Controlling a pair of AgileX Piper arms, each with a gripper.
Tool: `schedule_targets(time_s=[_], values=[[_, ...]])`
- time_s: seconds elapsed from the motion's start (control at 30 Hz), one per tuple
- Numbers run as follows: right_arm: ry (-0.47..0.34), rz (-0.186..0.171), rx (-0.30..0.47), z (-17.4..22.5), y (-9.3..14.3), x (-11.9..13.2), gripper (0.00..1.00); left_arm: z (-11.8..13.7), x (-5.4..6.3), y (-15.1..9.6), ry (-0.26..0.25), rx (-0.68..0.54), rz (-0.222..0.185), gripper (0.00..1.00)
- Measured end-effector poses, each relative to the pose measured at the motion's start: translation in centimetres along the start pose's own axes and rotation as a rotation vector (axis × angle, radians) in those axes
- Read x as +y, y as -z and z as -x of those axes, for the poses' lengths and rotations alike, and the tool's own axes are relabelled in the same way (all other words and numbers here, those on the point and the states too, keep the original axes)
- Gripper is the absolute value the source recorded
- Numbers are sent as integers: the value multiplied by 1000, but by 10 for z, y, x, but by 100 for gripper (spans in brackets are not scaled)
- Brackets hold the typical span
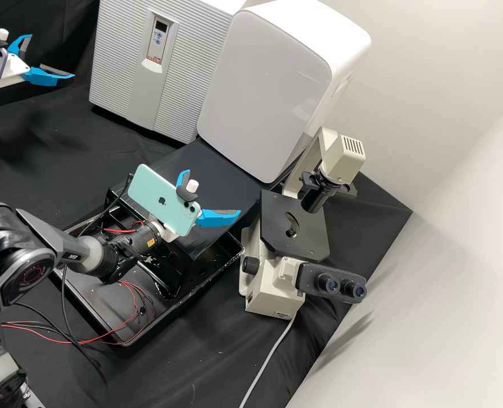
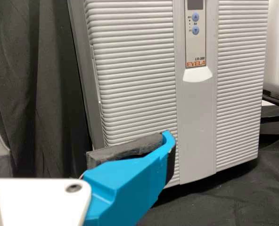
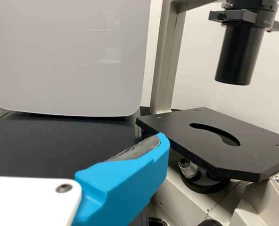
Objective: Open the incubator door
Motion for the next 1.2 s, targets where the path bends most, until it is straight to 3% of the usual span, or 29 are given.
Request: schedule_targets(time_s=[0.43, 0.57, 0.67, 0.77, 1.0, 1.07, 1.2], values=[[0, 0, 0, 0, 0, 0, 100, 0, -1, 0, 4, 1, 0, 100], [0, 0, 0, 0, 0, 0, 100, -8, -2, 6, 7, -6, -17, 100], [0, 0, 0, 0, 0, 0, 100, -24, -1, 15, -5, -1, -32, 100], [0, 0, 0, 0, 0, 0, 100, -50, 4, 29, -27, 14, -21, 100], [0, 0, 0, 0, 0, 0, 100, -103, 8, 50, -4, 13, -14, 100], [0, 0, 0, 0, 0, 0, 100, -121, 15, 53, -20, -4, -14, 100], [0, 0, 0, 0, 0, 0, 100, -147, 17, 55, -16, -27, -3, 100]])
